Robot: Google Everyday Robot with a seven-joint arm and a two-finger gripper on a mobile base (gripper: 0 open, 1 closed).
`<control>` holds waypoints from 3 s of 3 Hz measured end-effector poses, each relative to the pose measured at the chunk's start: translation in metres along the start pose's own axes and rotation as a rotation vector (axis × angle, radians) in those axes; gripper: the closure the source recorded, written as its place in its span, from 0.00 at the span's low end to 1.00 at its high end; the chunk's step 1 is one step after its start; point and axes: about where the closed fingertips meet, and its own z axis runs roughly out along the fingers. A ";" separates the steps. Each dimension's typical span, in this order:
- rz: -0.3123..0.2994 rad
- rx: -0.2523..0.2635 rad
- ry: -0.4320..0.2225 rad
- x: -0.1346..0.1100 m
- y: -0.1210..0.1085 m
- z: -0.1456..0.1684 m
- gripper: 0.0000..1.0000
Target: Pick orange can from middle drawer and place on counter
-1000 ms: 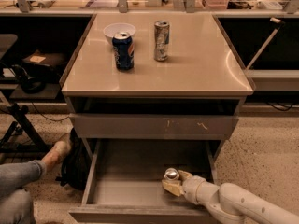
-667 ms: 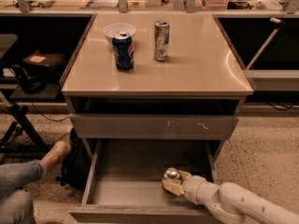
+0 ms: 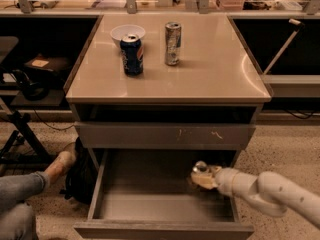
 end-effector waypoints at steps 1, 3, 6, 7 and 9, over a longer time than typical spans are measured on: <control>-0.064 -0.003 -0.083 -0.068 -0.036 -0.042 1.00; -0.042 0.022 -0.055 -0.051 -0.036 -0.051 1.00; -0.085 0.204 -0.068 -0.169 -0.017 -0.212 1.00; -0.080 0.217 -0.063 -0.178 -0.014 -0.201 1.00; -0.332 0.296 -0.361 -0.357 0.042 -0.249 1.00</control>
Offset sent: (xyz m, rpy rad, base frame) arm -0.0066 -0.1488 0.3089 0.1414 -0.4720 0.1522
